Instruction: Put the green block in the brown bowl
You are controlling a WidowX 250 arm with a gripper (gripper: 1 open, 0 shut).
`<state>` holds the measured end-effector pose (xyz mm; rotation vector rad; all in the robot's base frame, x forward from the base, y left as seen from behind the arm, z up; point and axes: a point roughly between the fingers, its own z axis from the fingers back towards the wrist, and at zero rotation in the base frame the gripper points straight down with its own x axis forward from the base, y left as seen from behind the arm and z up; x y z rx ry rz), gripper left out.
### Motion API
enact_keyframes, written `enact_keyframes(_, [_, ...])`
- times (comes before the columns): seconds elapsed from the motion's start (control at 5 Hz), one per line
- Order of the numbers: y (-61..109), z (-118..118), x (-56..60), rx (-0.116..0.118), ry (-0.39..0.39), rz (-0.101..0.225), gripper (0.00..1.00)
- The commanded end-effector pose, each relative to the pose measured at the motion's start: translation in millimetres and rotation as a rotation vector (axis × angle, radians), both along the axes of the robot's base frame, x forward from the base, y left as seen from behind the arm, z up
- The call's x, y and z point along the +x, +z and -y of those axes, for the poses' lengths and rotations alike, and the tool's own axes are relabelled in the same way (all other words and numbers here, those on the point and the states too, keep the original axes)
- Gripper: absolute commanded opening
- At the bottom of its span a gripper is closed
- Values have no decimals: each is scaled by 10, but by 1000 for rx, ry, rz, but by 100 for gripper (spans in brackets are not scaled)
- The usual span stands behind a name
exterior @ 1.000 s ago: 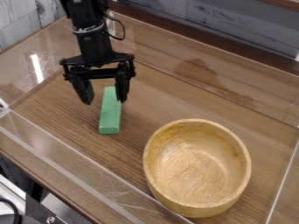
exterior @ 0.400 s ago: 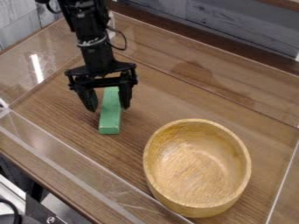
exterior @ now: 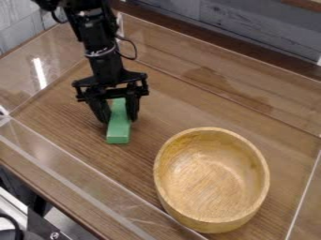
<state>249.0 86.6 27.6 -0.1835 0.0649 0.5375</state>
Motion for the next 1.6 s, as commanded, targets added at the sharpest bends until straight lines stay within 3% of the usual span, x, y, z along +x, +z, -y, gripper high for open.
enact_keyframes(0.0, [107,-23,50,6,16,32,0])
enact_keyframes(0.6, [330,46,106,-19,30,35,0])
enact_keyframes(1.0, [566,135,188,-44,32,51,0])
enact_keyframes(1.4, [944,506,358,-58,-30,95,0])
